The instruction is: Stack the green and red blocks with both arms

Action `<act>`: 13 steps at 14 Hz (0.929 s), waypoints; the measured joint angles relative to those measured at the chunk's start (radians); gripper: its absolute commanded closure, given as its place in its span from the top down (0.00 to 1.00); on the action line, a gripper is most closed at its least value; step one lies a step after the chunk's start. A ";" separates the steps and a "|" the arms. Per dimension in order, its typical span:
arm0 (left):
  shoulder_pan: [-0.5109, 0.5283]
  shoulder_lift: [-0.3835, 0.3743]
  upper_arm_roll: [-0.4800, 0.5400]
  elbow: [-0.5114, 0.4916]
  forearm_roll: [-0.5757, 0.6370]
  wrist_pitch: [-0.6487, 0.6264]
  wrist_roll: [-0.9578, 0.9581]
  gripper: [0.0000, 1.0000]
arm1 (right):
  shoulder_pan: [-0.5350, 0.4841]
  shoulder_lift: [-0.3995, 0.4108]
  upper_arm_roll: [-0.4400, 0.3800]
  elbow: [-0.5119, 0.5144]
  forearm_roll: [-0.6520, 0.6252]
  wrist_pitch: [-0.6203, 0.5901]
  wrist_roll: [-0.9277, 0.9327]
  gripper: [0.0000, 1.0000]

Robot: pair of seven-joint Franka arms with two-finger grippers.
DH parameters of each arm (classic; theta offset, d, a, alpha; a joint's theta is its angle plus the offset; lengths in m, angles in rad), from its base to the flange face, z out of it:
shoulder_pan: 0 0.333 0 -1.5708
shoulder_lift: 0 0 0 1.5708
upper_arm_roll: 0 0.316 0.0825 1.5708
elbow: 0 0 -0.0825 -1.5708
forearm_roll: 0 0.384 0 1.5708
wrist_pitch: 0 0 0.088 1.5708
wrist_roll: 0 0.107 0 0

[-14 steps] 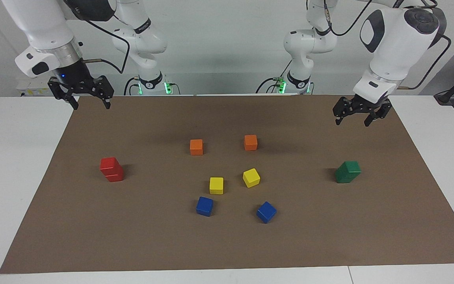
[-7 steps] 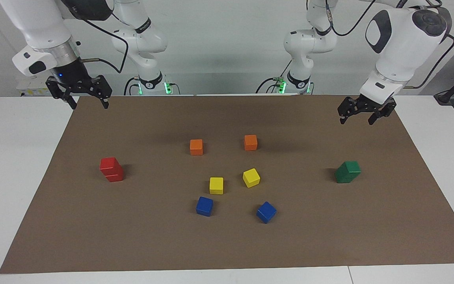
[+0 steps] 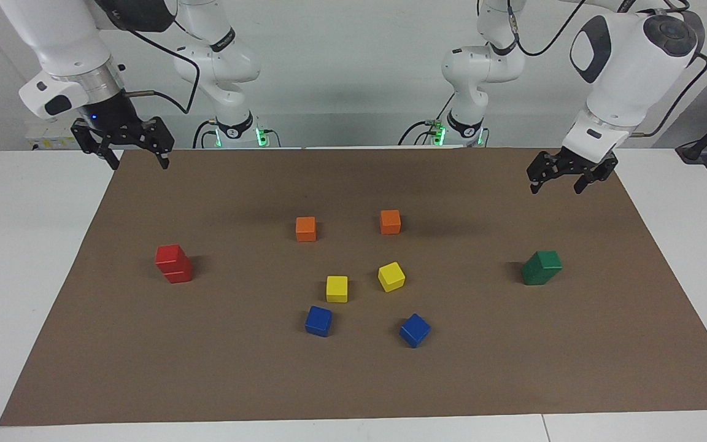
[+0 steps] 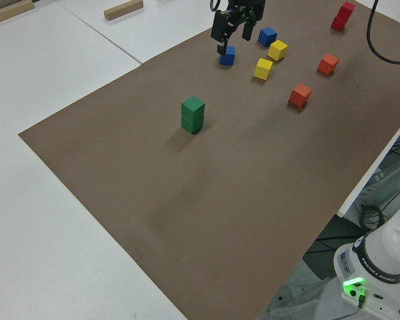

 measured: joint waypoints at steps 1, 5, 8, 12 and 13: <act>0.000 0.000 -0.001 0.000 0.000 0.000 -0.001 1.00 | 0.000 0.000 0.000 0.000 0.000 0.000 0.000 1.00; 0.000 0.000 -0.001 0.000 0.000 -0.001 -0.007 1.00 | -0.001 0.000 -0.001 0.000 0.000 -0.001 0.000 1.00; -0.001 0.000 -0.001 0.000 0.000 -0.001 -0.024 1.00 | -0.001 0.000 -0.001 0.000 0.000 -0.005 0.000 1.00; -0.002 0.000 -0.005 0.000 -0.001 0.000 -0.032 1.00 | -0.001 0.000 -0.001 -0.001 0.000 -0.005 0.000 1.00; -0.002 0.000 -0.005 0.000 -0.001 0.001 -0.033 1.00 | -0.001 0.000 -0.001 -0.003 0.000 -0.005 0.000 1.00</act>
